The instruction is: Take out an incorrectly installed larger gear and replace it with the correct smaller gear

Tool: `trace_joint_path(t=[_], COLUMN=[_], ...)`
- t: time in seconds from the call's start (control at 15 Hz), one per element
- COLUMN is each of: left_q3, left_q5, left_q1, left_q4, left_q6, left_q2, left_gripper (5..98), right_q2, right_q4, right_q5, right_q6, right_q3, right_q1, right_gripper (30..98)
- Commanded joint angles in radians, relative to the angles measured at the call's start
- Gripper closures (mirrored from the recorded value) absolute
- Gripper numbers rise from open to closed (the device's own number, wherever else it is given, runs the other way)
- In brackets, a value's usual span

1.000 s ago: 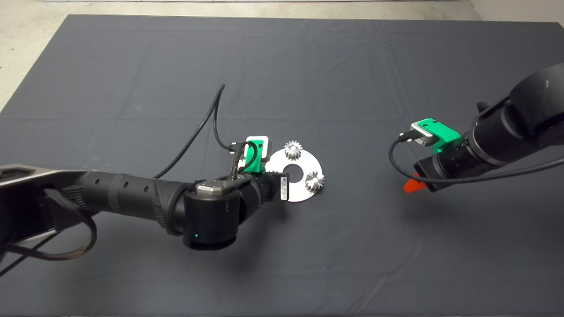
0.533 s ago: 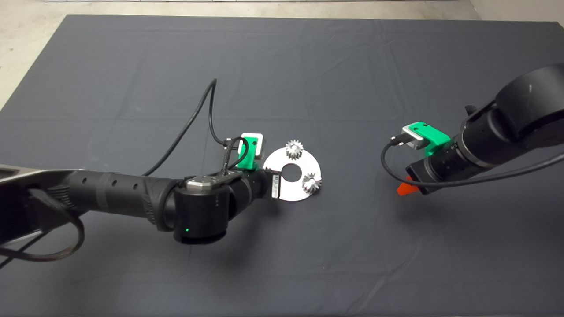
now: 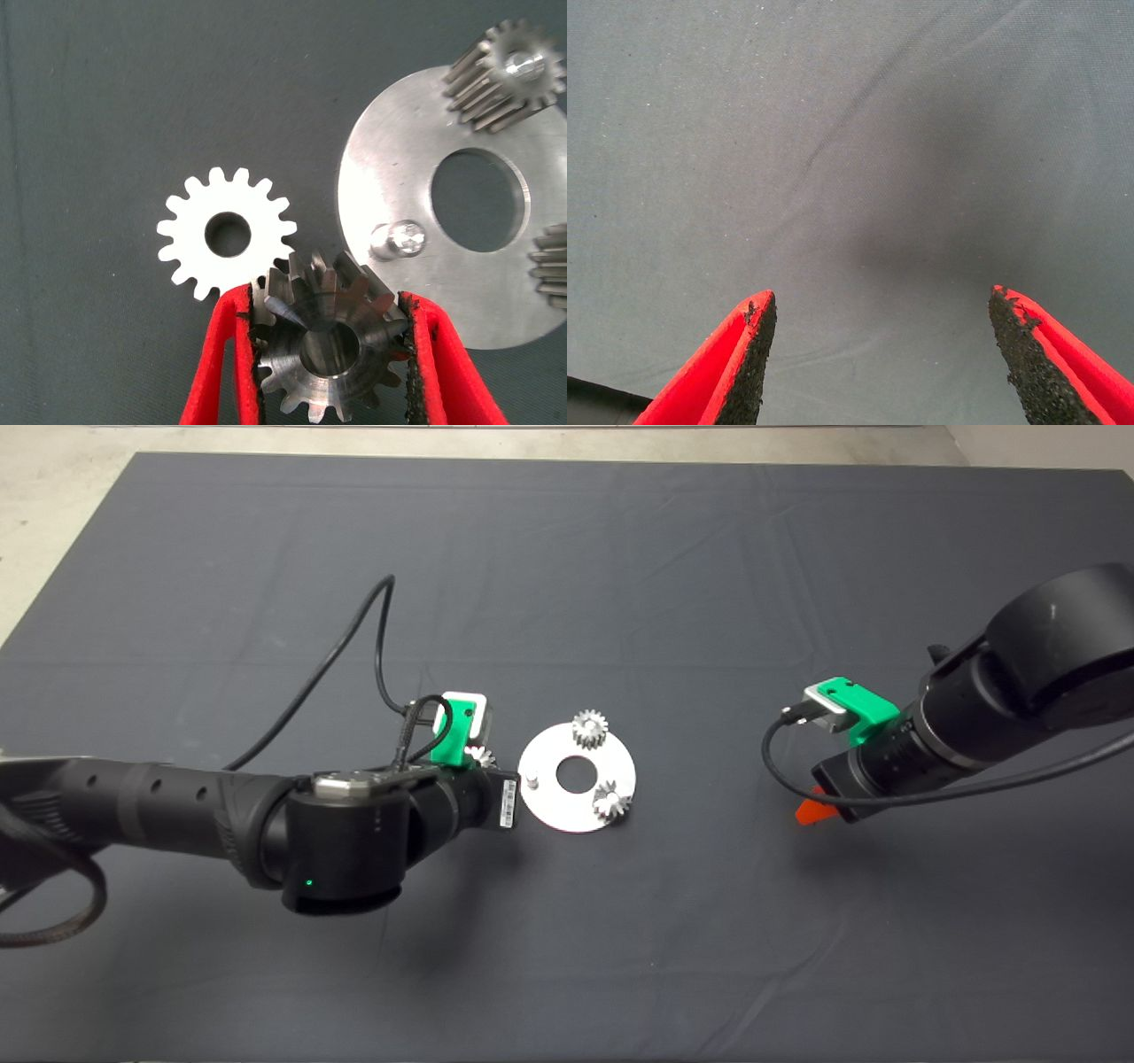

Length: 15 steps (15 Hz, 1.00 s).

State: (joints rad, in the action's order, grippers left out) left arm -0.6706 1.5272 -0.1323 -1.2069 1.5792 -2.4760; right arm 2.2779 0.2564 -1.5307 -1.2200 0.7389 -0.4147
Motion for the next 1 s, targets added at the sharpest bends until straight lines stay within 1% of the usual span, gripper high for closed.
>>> trace_joint_path(t=[0.0, 0.07, 0.13, 0.2, 0.27, 0.33, 0.4, 0.47, 0.6, 0.73, 0.87, 0.93], left_q3=[0.043, 0.042, 0.036, 0.008, -0.057, -0.127, -0.18, -0.196, -0.212, -0.219, -0.222, -0.225], left_q5=[0.091, 0.091, 0.091, 0.091, 0.091, 0.091, 0.091, 0.091, 0.091, 0.091, 0.091, 0.091], left_q1=[-0.062, -0.077, -0.089, -0.096, -0.095, -0.095, -0.095, -0.095, -0.095, -0.095, -0.095, -0.096], left_q4=[0.038, 0.061, 0.076, 0.093, 0.132, 0.202, 0.248, 0.253, 0.257, 0.27, 0.276, 0.277], left_q6=[-0.024, -0.03, -0.046, -0.074, -0.125, -0.203, -0.258, -0.281, -0.312, -0.322, -0.349, -0.377], left_q2=[0.003, -0.005, -0.021, -0.063, -0.112, -0.169, -0.21, -0.222, -0.229, -0.24, -0.234, -0.229], left_gripper=[79.4, 79.3, 79.3, 79.3, 79.3, 79.3, 79.3, 79.3, 79.3, 79.3, 79.3, 79.3], right_q2=[0.003, 0.002, 0.001, 0.001, 0.001, 0.001, -0.001, -0.004, -0.01, -0.01, -0.005, -0.002], right_q4=[0.018, 0.018, 0.018, 0.018, 0.018, 0.018, 0.018, 0.018, 0.018, 0.018, 0.026, 0.033], right_q5=[-0.072, -0.072, -0.072, -0.072, -0.072, -0.072, -0.072, -0.072, -0.072, -0.071, -0.071, -0.071], right_q6=[-0.003, -0.003, -0.003, -0.004, -0.006, -0.006, -0.006, -0.006, -0.007, -0.007, -0.007, -0.007], right_q3=[-0.006, -0.007, -0.007, -0.007, -0.009, -0.011, -0.012, -0.012, -0.012, -0.012, -0.012, -0.012], right_q1=[-0.012, -0.012, -0.012, -0.01, -0.009, -0.005, -0.004, -0.004, -0.004, -0.003, 0.008, 0.017], right_gripper=[64.9, 64.9, 64.9, 64.9, 64.9, 64.9, 64.9, 64.9, 64.9, 64.9, 64.9, 64.9])
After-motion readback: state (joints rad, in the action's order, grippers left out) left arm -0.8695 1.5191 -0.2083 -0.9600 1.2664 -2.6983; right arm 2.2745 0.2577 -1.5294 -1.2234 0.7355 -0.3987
